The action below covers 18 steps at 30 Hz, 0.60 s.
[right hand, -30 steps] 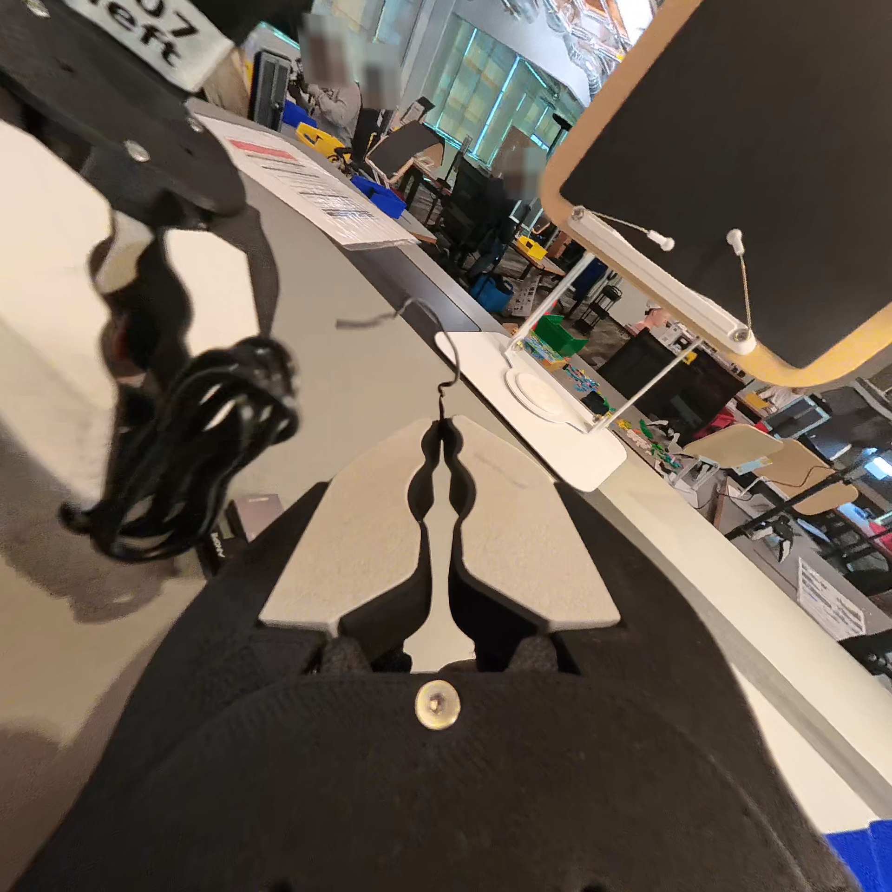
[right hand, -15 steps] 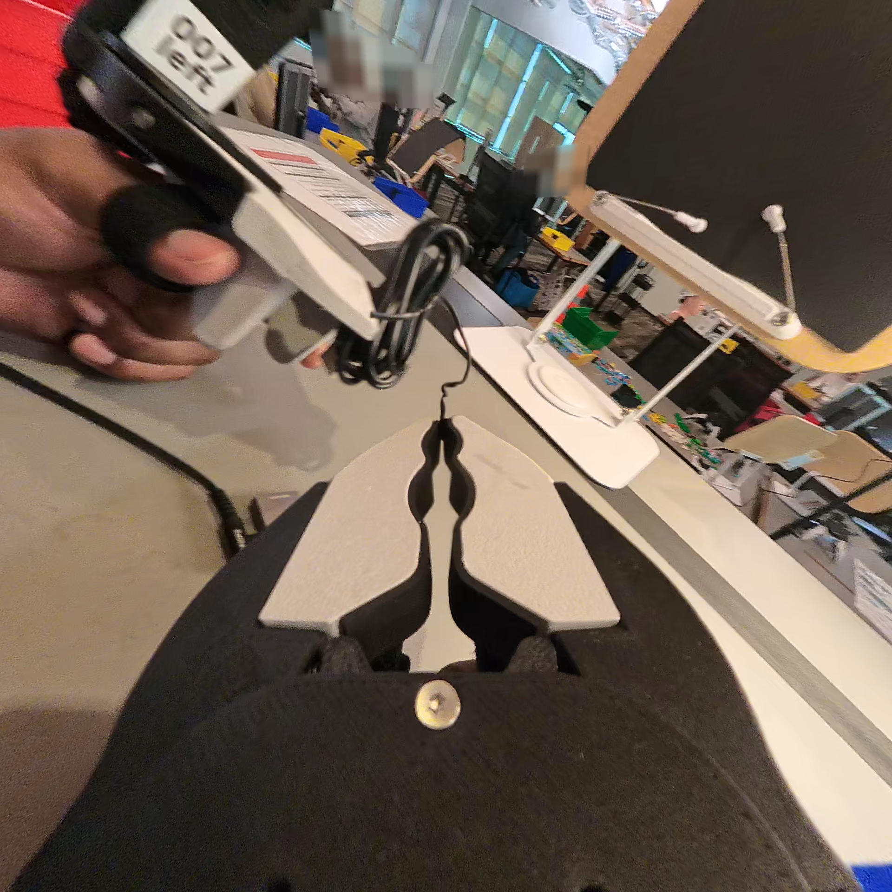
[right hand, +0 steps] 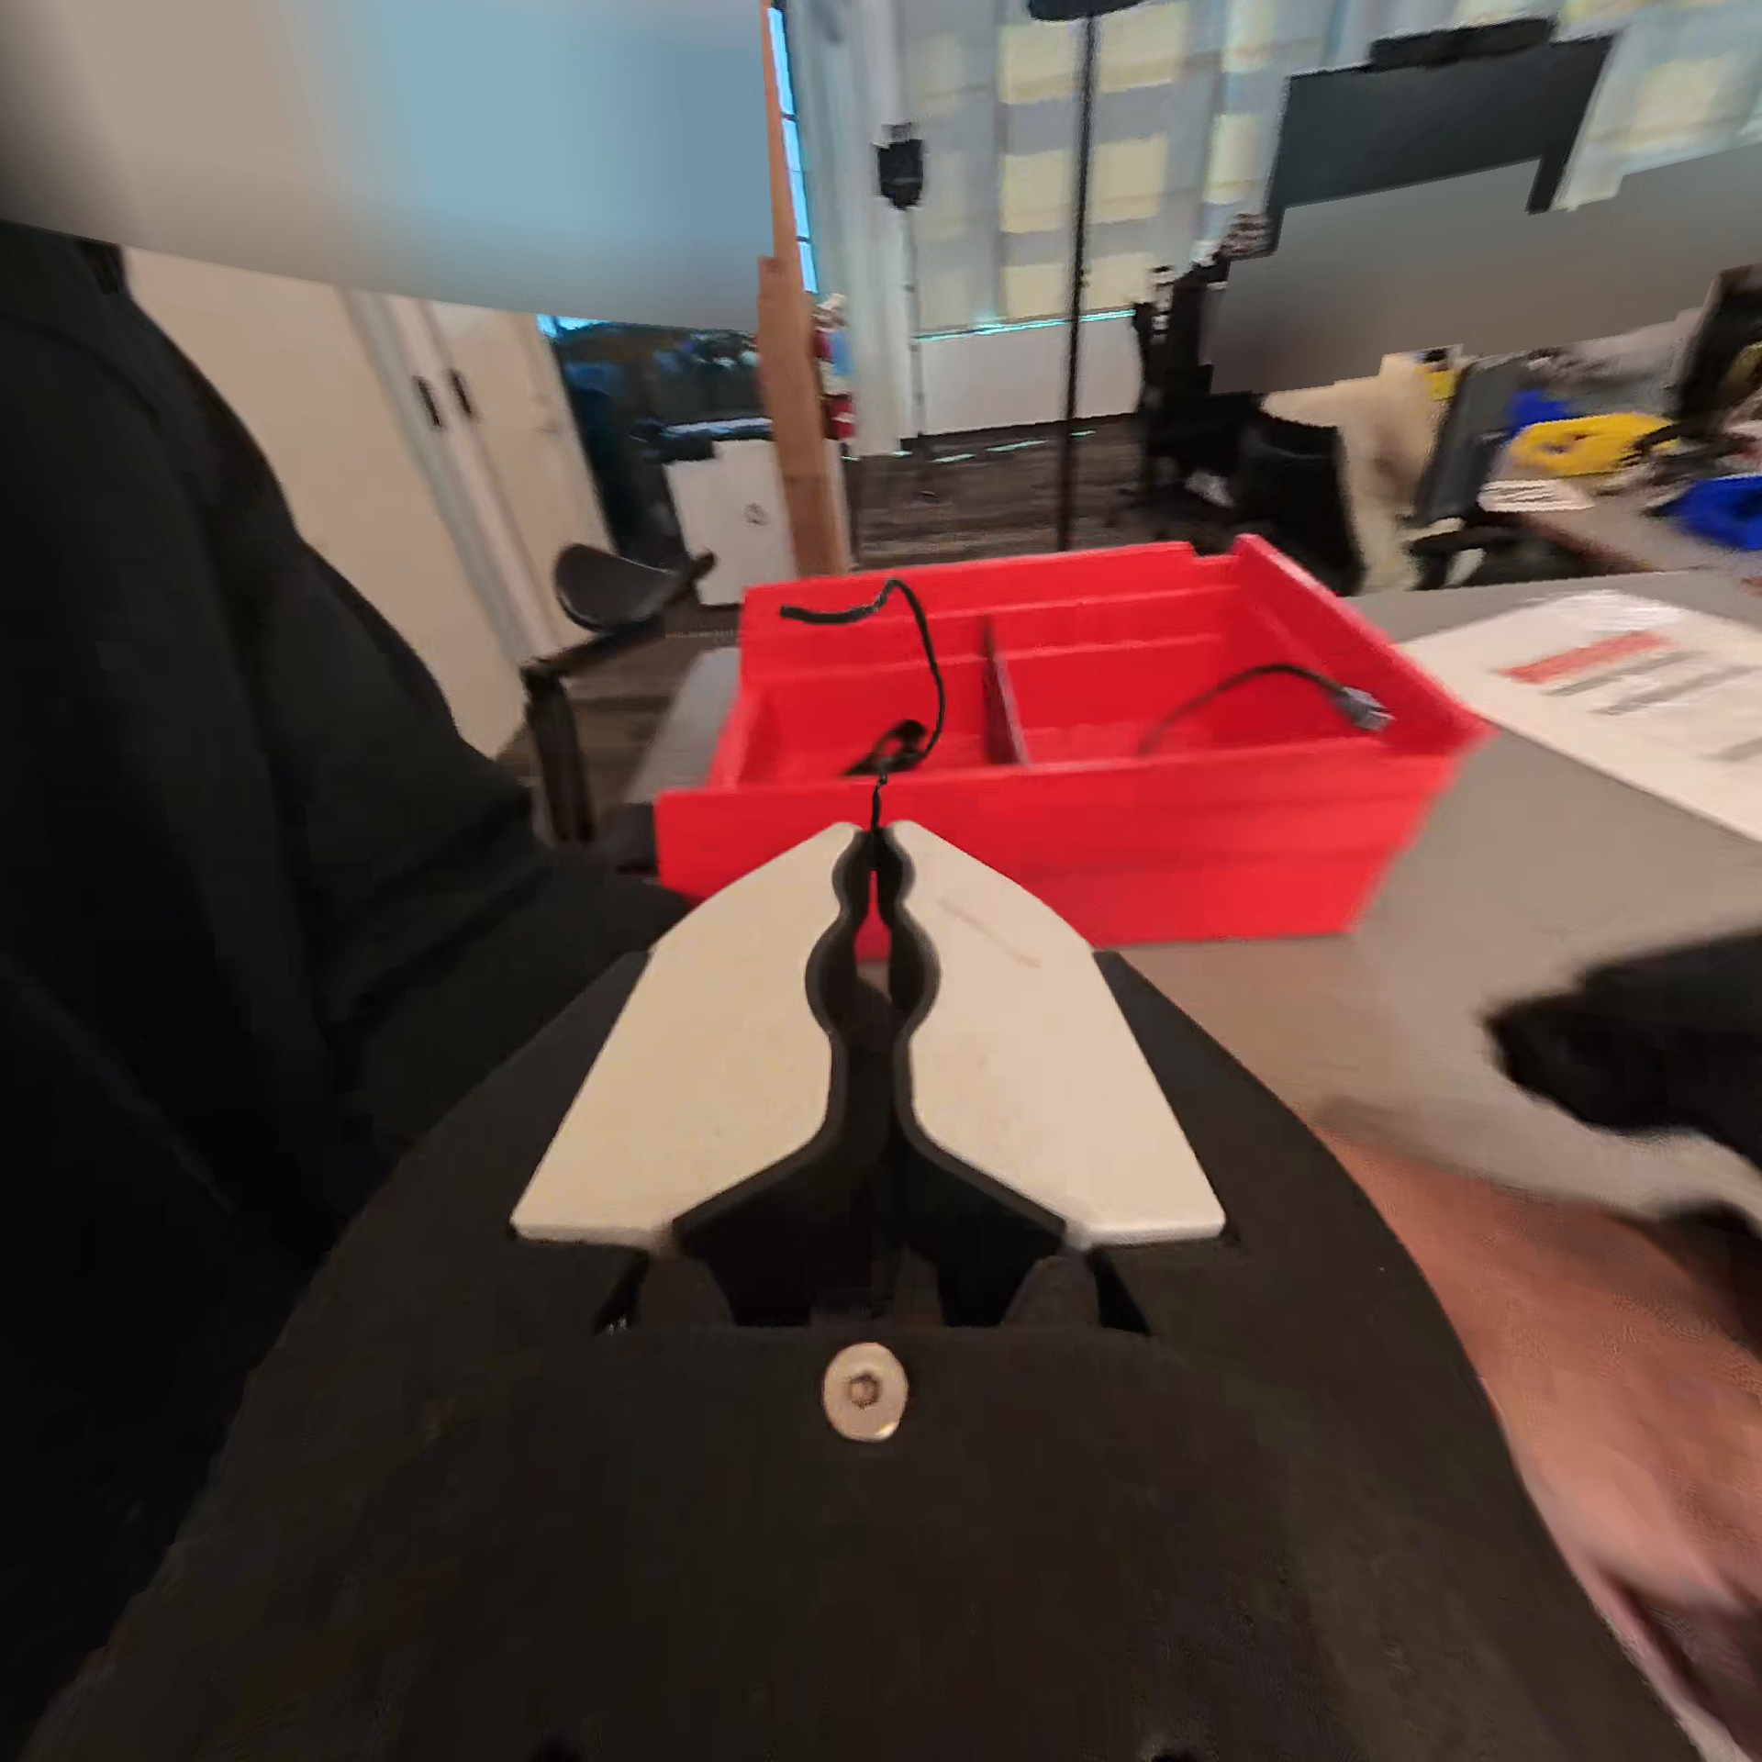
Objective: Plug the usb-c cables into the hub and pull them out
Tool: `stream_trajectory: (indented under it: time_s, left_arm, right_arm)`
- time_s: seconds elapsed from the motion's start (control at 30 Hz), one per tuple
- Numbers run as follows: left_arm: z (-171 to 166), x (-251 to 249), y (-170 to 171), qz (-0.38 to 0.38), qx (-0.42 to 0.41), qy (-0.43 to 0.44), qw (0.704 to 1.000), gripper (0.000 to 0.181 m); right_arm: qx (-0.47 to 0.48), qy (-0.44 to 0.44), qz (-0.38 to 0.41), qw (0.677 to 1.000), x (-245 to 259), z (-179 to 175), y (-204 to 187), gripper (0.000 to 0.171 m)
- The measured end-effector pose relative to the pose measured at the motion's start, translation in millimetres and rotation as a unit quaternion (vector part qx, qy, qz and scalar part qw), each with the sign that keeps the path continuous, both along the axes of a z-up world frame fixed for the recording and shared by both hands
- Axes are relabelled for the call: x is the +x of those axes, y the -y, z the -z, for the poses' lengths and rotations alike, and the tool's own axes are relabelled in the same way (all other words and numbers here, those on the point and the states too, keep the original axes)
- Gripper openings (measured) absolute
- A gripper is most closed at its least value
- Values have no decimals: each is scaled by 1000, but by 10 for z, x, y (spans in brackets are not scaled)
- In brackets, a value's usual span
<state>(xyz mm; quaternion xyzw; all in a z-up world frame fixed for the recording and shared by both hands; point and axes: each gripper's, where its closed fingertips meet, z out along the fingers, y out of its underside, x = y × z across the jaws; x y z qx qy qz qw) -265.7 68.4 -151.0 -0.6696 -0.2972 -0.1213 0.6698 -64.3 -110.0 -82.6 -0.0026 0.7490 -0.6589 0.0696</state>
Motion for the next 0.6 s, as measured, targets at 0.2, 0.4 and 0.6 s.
stream_trajectory:
  time_s: [0.2, 0.4, 0.6]
  left_arm:
    - [40, 30, -34, 16, -12, 9, 1000, 14]
    - [-36, 60, 45, 28, 27, 23, 999, 14]
    - [44, 86, -28, 48, 1, 38, 998, 13]
  right_arm:
    - [8, 59, -38, 998, 207, -111, 940, 1]
    - [72, 63, -15, 995, 139, 31, 1262, 1]
    - [157, 24, -8, 987, 172, 228, 1402, 1]
